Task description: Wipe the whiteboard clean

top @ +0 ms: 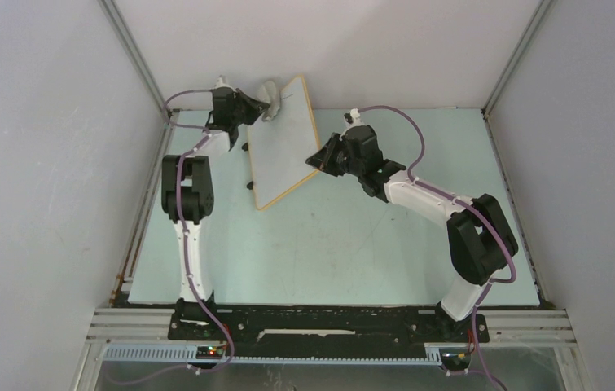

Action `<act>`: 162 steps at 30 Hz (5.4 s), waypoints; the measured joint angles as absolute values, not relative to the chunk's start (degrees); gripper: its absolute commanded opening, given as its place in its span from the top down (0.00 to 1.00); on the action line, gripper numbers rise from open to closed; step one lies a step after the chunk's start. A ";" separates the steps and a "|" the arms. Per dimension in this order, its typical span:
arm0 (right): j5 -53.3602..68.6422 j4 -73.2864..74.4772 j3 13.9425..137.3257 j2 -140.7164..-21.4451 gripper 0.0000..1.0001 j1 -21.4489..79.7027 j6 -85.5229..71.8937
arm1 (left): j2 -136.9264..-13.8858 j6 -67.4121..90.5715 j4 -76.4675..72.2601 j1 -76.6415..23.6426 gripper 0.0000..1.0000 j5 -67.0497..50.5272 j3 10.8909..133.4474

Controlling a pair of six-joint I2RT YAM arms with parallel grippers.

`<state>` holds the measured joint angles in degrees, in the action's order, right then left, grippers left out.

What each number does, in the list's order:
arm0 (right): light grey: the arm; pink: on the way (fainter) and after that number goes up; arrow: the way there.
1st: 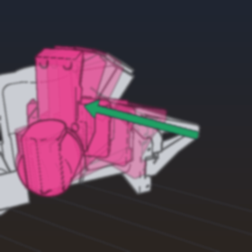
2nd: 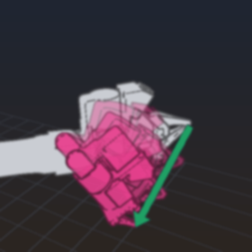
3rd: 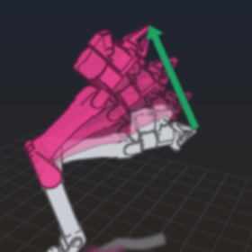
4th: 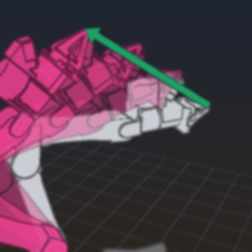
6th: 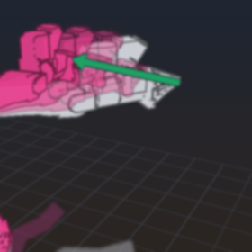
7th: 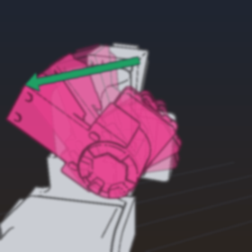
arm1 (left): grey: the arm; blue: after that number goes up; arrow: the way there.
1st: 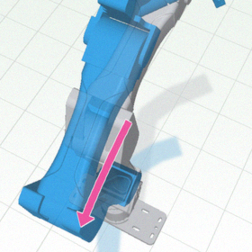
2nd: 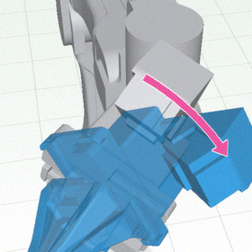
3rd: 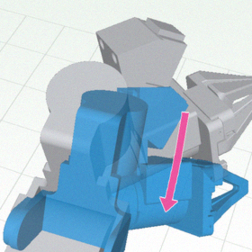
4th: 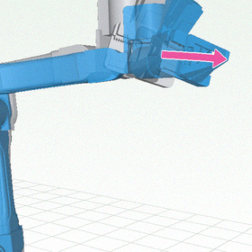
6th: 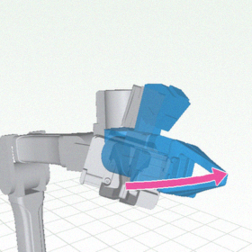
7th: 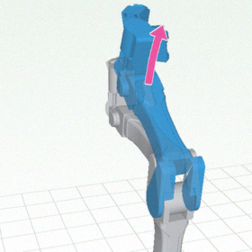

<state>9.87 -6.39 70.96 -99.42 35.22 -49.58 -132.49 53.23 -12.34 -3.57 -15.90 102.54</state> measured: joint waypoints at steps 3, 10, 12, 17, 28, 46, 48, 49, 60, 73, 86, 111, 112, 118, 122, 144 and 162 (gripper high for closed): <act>9.82 -6.39 70.96 -99.42 1.00 35.22 -49.60 | -132.49 51.48 -12.14 -5.37 1.00 -15.70 105.08; 9.93 -6.17 70.96 -99.42 1.00 35.05 -50.02 | -132.49 50.43 -15.94 -10.72 1.00 -17.39 110.06; 9.93 -6.09 70.96 -99.42 1.00 34.89 -50.61 | -132.49 50.30 -16.45 -11.57 1.00 -17.12 110.13; 10.31 -6.17 70.96 -99.42 1.00 34.79 -50.46 | -132.92 51.77 -17.17 -10.37 1.00 -18.70 110.13; 10.63 -6.20 70.96 -99.42 1.00 34.76 -50.02 | -138.82 57.14 -14.87 -5.28 1.00 -20.60 114.45; 10.50 -6.57 70.96 -99.57 1.00 34.74 -50.61 | -136.79 53.74 -16.34 -4.49 1.00 -15.16 107.24; 10.50 -6.57 70.96 -99.57 1.00 34.70 -50.74 | -135.15 51.94 -17.19 -5.74 1.00 -15.25 106.08; 10.52 -6.57 70.96 -99.59 1.00 34.63 -50.78 | -134.02 51.31 -18.31 -6.50 1.00 -15.40 104.90; 10.76 -5.78 72.36 -100.57 1.00 34.61 -50.37 | -121.54 55.11 -37.10 -11.46 1.00 -17.37 82.78; 11.84 -5.80 72.47 -99.35 0.56 36.36 -45.52 | -123.83 61.12 -34.72 -5.21 1.00 -21.32 80.58; 11.25 -5.17 69.45 -93.84 0.82 33.43 -43.59 | -123.48 59.70 -34.35 -5.23 1.00 -21.23 79.99; 11.14 -6.37 69.34 -96.01 1.00 32.53 -48.25 | -108.05 52.47 -41.54 -15.42 1.00 -20.62 63.70; 10.92 -6.15 69.34 -96.01 1.00 32.53 -48.23 | -107.09 52.36 -42.11 -16.58 1.00 -20.14 62.89; 10.24 -5.43 69.34 -95.83 1.00 32.53 -48.10 | -104.27 51.46 -43.97 -21.08 1.00 -19.77 61.67; 10.28 -5.17 69.34 -95.83 1.00 32.71 -48.14 | -104.09 54.02 -51.29 -21.21 1.00 -19.70 56.77; 8.75 -5.72 69.69 -95.90 1.00 33.54 -48.51 | -102.56 55.59 -56.36 -16.62 1.00 -21.04 48.03; 6.22 -6.04 69.73 -95.88 1.00 34.54 -48.42 | -103.94 53.43 -50.39 -14.68 1.00 -24.27 54.00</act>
